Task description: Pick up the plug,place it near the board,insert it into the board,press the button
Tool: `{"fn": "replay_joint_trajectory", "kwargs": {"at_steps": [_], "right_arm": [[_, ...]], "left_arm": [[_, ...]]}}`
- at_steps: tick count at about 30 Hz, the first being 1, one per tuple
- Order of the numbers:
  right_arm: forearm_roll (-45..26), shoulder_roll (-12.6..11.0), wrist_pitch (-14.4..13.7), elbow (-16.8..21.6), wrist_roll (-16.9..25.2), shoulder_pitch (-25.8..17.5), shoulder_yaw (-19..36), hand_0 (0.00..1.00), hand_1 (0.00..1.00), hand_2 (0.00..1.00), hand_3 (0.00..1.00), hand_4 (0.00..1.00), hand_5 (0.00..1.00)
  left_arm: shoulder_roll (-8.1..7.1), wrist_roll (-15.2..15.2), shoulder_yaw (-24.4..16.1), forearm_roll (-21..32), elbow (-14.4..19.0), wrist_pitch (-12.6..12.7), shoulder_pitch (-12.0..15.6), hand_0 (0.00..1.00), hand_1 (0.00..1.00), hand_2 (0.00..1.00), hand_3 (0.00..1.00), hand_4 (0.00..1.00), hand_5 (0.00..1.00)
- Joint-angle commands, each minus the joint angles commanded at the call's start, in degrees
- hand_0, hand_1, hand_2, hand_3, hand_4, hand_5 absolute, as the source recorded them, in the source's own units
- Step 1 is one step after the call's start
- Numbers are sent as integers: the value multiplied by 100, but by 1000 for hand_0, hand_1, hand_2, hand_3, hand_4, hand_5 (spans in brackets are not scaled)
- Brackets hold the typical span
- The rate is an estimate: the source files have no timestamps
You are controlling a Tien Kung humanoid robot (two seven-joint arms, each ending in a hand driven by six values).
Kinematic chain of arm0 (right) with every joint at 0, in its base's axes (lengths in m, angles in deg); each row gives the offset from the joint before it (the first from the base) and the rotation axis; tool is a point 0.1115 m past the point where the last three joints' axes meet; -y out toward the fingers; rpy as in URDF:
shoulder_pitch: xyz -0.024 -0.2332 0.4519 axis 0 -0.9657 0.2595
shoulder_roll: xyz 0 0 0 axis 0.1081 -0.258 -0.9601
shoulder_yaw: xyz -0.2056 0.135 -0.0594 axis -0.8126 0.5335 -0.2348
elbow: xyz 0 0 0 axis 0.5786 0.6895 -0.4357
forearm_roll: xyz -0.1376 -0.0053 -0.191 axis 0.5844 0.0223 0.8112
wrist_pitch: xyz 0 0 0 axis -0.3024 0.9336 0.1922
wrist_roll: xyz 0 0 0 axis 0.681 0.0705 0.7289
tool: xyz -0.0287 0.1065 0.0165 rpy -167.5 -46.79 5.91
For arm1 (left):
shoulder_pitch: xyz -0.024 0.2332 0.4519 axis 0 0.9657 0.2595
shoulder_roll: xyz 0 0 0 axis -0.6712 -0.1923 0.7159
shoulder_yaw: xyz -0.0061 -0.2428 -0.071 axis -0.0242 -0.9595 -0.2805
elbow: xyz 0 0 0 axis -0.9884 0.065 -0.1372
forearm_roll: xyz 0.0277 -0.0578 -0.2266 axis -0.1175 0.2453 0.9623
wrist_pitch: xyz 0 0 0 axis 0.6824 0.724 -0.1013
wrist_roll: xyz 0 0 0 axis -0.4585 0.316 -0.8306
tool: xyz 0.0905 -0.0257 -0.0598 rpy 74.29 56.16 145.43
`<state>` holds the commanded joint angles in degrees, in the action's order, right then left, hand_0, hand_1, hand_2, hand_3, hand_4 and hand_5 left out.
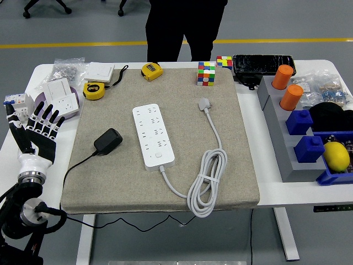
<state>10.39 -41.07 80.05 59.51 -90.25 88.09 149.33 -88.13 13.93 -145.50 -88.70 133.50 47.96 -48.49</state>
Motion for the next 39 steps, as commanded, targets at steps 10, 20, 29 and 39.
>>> {"fn": "replay_joint_trajectory", "kwargs": {"at_steps": [10, 20, 29, 39], "right_arm": [[20, 23, 3, 0, -7, -1, 10, 797, 715, 719, 763, 998, 940], [24, 18, -1, 0, -9, -5, 17, 796, 715, 719, 763, 998, 939], [42, 20, 2, 0, -15, -3, 8, 796, 715, 719, 762, 998, 939], [142, 33, 3, 0, -43, -29, 32, 796, 715, 719, 762, 998, 937]], "left_arm": [[0, 5, 4, -67, -17, 4, -4, 667, 679, 637, 689, 998, 998], [0, 53, 48, -124, -57, -49, 2, 662, 673, 636, 686, 998, 998], [0, 99, 91, -257, -68, -84, -13, 661, 673, 637, 687, 998, 995], [0, 292, 47, -1188, -39, -88, -11, 653, 674, 636, 688, 998, 955]]}}
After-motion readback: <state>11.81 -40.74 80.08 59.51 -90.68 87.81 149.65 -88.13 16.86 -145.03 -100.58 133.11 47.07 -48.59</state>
